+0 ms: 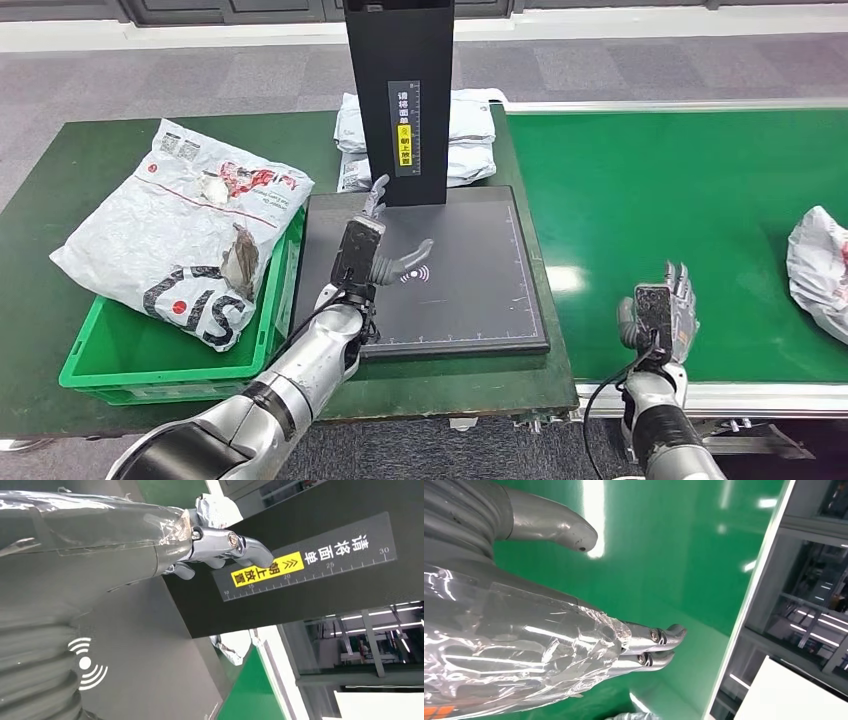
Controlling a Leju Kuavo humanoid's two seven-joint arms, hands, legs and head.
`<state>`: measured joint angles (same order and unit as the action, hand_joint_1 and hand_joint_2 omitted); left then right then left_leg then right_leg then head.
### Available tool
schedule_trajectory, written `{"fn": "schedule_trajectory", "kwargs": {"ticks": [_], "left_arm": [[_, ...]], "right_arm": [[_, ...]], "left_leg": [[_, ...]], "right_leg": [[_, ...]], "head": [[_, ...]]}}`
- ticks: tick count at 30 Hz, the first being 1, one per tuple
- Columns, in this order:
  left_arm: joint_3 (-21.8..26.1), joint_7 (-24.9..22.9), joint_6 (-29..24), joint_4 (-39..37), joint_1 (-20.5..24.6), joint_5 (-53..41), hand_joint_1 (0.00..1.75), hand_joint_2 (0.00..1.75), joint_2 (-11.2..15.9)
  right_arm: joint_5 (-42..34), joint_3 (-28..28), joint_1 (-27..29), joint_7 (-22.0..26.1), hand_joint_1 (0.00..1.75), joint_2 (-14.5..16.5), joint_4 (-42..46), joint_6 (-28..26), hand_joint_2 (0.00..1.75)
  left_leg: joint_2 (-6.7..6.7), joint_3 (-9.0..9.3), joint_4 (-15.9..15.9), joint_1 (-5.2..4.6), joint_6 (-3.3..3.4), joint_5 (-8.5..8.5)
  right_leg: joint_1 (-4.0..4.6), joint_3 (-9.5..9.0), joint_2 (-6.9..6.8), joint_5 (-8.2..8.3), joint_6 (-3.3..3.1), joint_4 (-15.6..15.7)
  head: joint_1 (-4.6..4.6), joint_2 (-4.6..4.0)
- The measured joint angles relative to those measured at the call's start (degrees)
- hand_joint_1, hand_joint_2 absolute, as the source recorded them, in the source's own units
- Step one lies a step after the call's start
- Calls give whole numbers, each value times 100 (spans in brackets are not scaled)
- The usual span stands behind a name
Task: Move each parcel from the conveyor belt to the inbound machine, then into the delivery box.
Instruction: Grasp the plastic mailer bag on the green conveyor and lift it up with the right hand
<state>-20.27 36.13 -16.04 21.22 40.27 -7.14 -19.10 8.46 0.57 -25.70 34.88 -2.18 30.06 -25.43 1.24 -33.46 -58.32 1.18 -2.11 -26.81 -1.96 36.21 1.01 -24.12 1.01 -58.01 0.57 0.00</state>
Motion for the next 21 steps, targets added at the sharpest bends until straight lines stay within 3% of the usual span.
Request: {"fn": "schedule_trajectory", "kwargs": {"ticks": [21], "left_arm": [[68,279,137,-38,-296,49,0,175,-92]], "right_arm": [[423,50,117,222,0,-192,-137,-171,175]], "left_leg": [[-1,-1,0,0,1,-1]], "right_leg": [[0,0,0,-1,2,0]], "head": [[0,0]]}}
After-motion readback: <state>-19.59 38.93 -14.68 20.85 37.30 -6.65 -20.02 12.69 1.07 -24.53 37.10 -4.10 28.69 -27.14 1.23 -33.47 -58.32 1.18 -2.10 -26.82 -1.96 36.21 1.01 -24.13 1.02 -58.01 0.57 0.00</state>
